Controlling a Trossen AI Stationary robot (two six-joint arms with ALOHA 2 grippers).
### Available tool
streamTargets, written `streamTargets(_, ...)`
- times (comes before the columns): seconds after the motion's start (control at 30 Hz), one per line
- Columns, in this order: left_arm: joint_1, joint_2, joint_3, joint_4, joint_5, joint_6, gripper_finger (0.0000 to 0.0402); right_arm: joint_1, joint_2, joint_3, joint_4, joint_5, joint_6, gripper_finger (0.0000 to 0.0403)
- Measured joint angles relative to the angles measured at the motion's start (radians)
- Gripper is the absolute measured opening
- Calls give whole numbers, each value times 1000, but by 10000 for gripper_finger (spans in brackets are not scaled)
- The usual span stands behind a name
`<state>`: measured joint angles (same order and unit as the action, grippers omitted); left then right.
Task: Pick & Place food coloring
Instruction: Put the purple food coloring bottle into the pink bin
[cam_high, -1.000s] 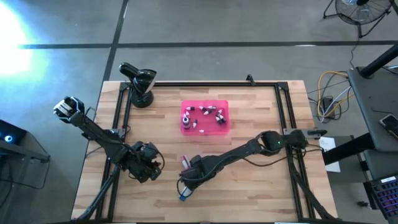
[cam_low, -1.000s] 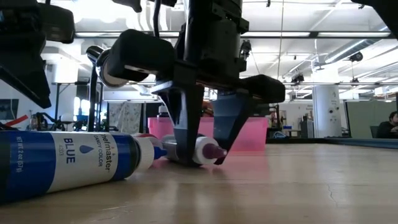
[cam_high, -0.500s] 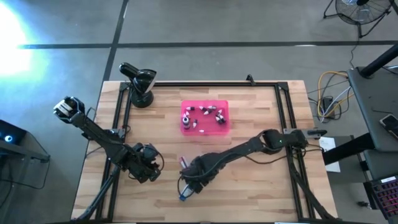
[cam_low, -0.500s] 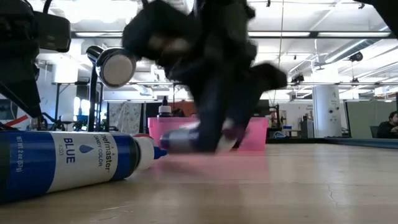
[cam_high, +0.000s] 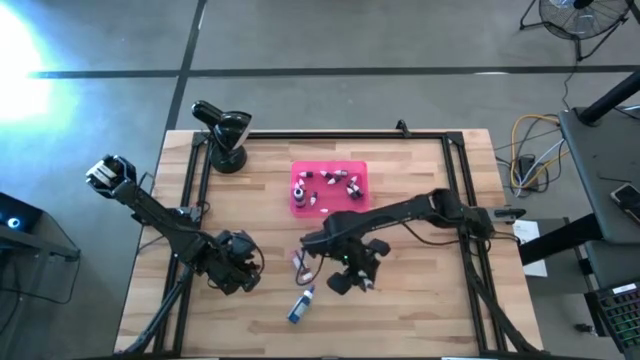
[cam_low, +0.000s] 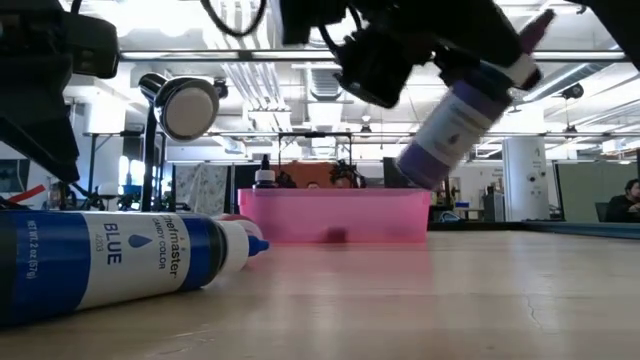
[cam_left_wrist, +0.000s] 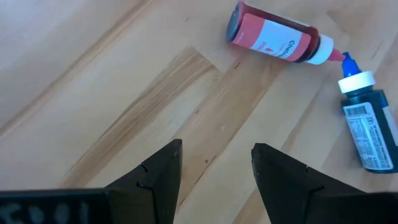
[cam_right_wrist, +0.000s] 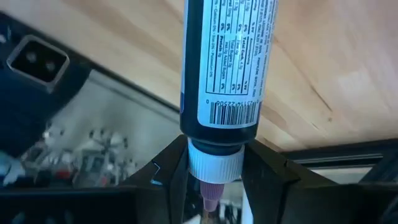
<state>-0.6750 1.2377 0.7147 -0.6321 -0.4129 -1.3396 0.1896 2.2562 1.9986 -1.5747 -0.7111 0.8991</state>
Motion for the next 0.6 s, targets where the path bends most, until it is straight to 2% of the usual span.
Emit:
streamTargets(0.1,0,0,0,12,0,-2,170,-1,1,-64,4,-37,-43,119)
streamTargets(0.37,0,0,0,23,0,-5,170,70,2,-257,4,-257,-113,117)
streamTargets(0.6,0,0,0,23,-32,-4,170,162,2,-334,4,-406,-135,117)
